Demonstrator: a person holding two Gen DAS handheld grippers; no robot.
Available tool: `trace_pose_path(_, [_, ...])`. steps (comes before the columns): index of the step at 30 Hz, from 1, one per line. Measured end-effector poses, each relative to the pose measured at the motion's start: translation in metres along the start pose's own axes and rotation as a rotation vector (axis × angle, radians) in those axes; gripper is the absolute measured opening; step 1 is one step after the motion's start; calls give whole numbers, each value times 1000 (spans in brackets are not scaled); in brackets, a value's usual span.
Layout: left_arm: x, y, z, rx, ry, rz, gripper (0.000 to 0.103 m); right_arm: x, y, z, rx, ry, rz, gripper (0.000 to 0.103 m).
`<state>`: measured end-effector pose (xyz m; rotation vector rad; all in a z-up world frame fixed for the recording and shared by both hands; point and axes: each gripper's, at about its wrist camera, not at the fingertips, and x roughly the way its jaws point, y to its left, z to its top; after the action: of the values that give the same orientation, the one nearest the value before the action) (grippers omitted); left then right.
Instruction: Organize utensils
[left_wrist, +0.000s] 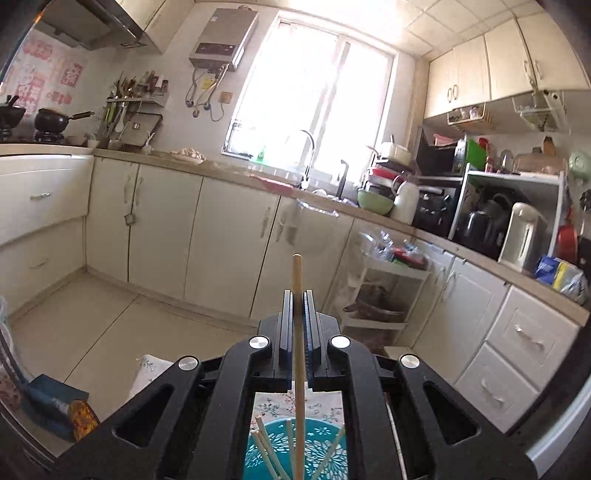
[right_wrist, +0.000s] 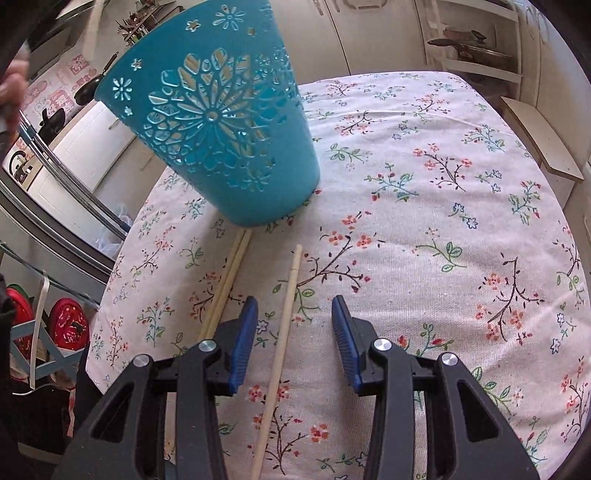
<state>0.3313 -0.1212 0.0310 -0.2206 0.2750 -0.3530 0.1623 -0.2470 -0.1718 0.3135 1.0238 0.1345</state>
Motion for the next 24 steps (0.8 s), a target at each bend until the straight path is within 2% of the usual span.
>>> trace_pose_path(5, [23,-2,-43,50,42,41,5,1,0,1,-6,-6,-1,41])
trace_pose_path(11, [25,11,-76,77,152,34,8,0,1,0,-14,-7,-4,41])
trace_pose_path(13, [14,18,-81,82,159,44,22,-1,0,0,-15,-7,-5,41])
trace_pose_path(15, [-5,32,-81,71,137,73,49,-3,0,-2,-15,-7,-16,41])
trace_pose_path(18, [-37,63,-80,15,107,128,66,-4,1,-3,-21,-5,-30,39])
trace_pose_path(21, [-55,103,-95,-47,146,202,73,-3,8,-6,-56,1,-54,32])
trace_pose_path(24, [-56,137,-129,-106,268,254,73,1,21,-10,-121,-6,-101,29])
